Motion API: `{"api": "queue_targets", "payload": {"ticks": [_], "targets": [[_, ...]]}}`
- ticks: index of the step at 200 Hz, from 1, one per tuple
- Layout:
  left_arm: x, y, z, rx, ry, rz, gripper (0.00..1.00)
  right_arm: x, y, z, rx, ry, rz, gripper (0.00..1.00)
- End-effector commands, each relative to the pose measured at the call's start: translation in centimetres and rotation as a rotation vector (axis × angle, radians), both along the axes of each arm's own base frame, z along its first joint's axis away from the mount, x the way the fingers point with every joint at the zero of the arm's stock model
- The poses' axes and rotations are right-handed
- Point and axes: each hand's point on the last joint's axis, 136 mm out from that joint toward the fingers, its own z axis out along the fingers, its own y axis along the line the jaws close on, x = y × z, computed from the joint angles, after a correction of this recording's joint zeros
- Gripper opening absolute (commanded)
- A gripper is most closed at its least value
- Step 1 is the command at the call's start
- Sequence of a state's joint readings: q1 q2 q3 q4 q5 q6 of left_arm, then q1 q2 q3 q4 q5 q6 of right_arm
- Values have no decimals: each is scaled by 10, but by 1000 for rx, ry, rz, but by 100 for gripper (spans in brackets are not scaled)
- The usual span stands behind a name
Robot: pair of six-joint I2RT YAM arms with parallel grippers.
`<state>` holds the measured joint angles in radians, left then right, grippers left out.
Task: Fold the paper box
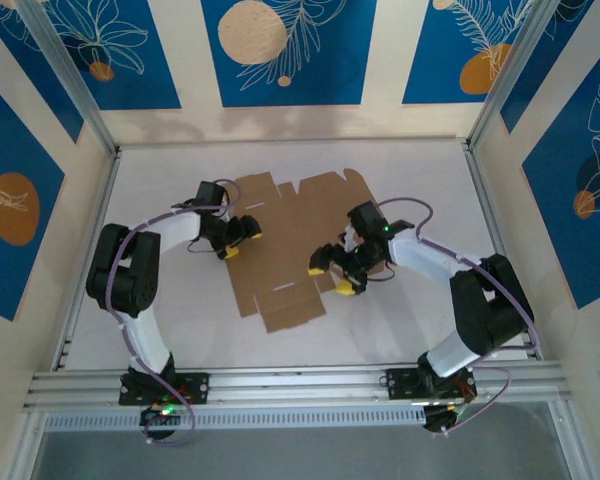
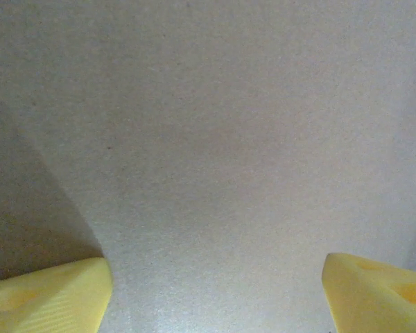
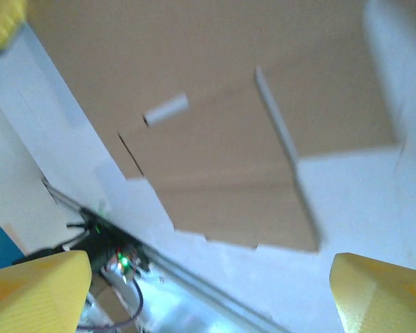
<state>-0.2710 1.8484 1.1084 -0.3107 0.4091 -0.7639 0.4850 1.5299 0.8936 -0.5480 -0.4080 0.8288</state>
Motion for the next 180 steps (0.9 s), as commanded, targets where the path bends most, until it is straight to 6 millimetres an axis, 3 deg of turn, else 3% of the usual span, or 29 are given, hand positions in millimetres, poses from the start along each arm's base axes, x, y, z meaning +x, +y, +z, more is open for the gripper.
{"api": "queue_targets", "payload": {"ticks": [1, 18, 39, 76, 129, 144, 157, 180], "targets": [[-19, -14, -26, -53, 84, 29, 81, -18, -1, -11, 2, 74, -20, 90], [-24, -16, -32, -45, 95, 34, 80, -3, -7, -24, -61, 50, -44, 89], [-31, -16, -31, -20, 91, 24, 80, 33, -21, -39, -140, -2, -103, 88], [-51, -15, -30, 11, 96, 3, 80, 91, -19, -49, -188, -42, -98, 87], [-81, -20, -33, 3, 108, -25, 80, 155, -31, -84, -242, -19, -110, 87], [-85, -23, -30, 0, 102, -37, 80, 171, -21, -70, -146, -61, -103, 88], [-86, -24, -28, 5, 96, -42, 80, 179, -12, -37, -31, -144, -109, 88], [-84, -23, -27, 14, 92, -38, 80, 165, -13, 14, 69, -246, -132, 88]]}}
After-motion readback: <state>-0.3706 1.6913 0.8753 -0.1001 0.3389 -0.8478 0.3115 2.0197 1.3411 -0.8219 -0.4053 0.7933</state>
